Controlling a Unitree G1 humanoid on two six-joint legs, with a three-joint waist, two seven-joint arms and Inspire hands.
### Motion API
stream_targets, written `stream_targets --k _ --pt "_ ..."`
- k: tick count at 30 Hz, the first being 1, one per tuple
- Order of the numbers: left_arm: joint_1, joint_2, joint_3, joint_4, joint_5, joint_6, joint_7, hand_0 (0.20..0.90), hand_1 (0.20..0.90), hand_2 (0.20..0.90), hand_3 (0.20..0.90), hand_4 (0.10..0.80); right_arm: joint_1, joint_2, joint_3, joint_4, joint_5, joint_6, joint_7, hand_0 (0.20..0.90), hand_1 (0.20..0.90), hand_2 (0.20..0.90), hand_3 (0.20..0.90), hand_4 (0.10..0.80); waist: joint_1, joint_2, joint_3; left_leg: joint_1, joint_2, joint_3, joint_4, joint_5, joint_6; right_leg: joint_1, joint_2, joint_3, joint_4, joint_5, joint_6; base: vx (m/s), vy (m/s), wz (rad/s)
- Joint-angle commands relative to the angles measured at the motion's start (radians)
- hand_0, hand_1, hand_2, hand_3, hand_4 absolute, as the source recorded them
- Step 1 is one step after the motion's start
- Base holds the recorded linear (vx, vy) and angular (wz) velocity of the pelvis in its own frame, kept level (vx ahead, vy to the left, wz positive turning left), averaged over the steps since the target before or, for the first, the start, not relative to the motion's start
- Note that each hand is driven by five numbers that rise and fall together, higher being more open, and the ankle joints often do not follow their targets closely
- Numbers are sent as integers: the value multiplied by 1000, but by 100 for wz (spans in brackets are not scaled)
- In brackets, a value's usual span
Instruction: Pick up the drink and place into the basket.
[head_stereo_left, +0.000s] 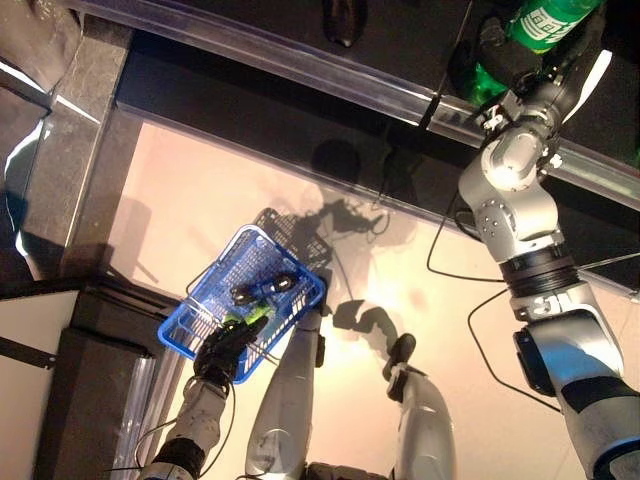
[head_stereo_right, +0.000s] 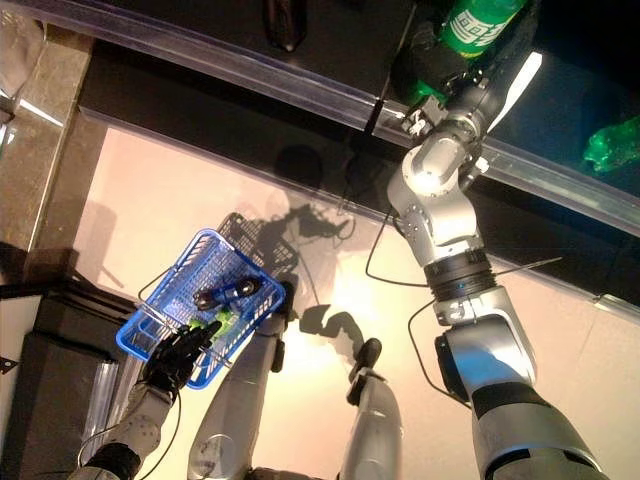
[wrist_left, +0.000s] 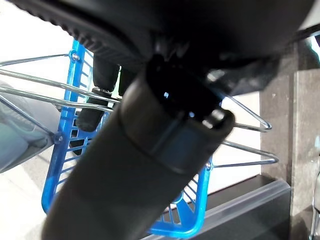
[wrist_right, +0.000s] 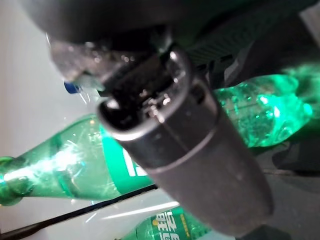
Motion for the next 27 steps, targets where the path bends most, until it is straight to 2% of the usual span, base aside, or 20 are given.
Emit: stream_targets --k 1,7,8,9,10,11,12,13,14,16,27 --pt "101 31 -55 -109 -6 -26 -55 300 300 300 200 100 -152 -160 13 -47 3 -106 41 900 900 900 900 800 23 35 -22 10 -9 -59 100 -131 -7 -80 8 -13 -31 162 -57 5 32 3" --pt "107 46 -51 -118 -11 -25 -61 300 300 300 200 100 -180 -187 22 11 45 -118 37 900 900 900 900 800 29 32 -22 -12 -14 -58 109 -137 -1 -102 5 -18 -23 167 -52 1 13 3" --pt "110 50 -52 -123 -13 -26 -62 300 300 300 200 100 -183 -193 21 25 54 -119 30 552 552 552 494 394 31 31 -22 -19 -15 -59 113 -140 0 -107 4 -20 -21 169 -52 0 0 0" --pt "116 56 -49 -128 -14 -26 -67 300 300 300 200 100 -193 -199 26 43 69 -127 16 300 300 300 200 100 33 29 -22 -25 -15 -59 116 -142 1 -112 6 -22 -19 170 -52 0 0 0" --pt "117 60 -48 -129 -16 -28 -69 300 300 300 200 100 -196 -202 28 48 78 -132 15 300 300 300 200 100 34 27 -22 -28 -16 -59 116 -143 2 -114 8 -22 -19 171 -51 67 -13 4" --pt "127 62 -49 -129 -17 -30 -70 300 300 300 200 100 -191 -201 31 54 85 -135 14 300 300 300 200 100 36 25 -22 -6 -17 -65 121 -173 -3 -96 11 -13 -10 147 -42 -6 -4 4" --pt "121 63 -47 -131 -17 -30 -70 300 300 300 200 100 -198 -204 29 53 85 -136 14 300 300 300 200 100 36 24 -22 -29 -16 -58 117 -146 3 -114 9 -25 -20 170 -51 -9 -8 7" --pt "121 69 -47 -135 -20 -30 -72 300 300 300 200 100 -201 -206 30 60 92 -143 17 300 300 300 200 100 38 23 -22 -31 -16 -58 117 -147 4 -116 10 -28 -19 171 -51 -22 -23 8" --pt "129 74 -46 -134 -20 -30 -75 300 300 300 200 100 -201 -207 36 73 101 -151 21 300 300 300 200 100 41 21 -22 -13 -17 -65 126 -178 0 -101 14 -20 -4 146 -42 53 -42 8" --pt "131 77 -45 -135 -19 -29 -78 300 300 300 200 100 -200 -207 39 82 103 -161 21 300 300 300 200 100 44 20 -22 -13 -16 -65 134 -185 1 -100 15 -22 5 140 -42 28 -20 2" --pt "133 92 -28 -130 -8 -18 -95 300 300 300 200 100 -219 -226 48 100 91 -161 31 300 300 300 200 100 55 20 -22 -5 -19 -73 205 -226 12 -100 21 -35 112 82 -60 -26 -10 0"
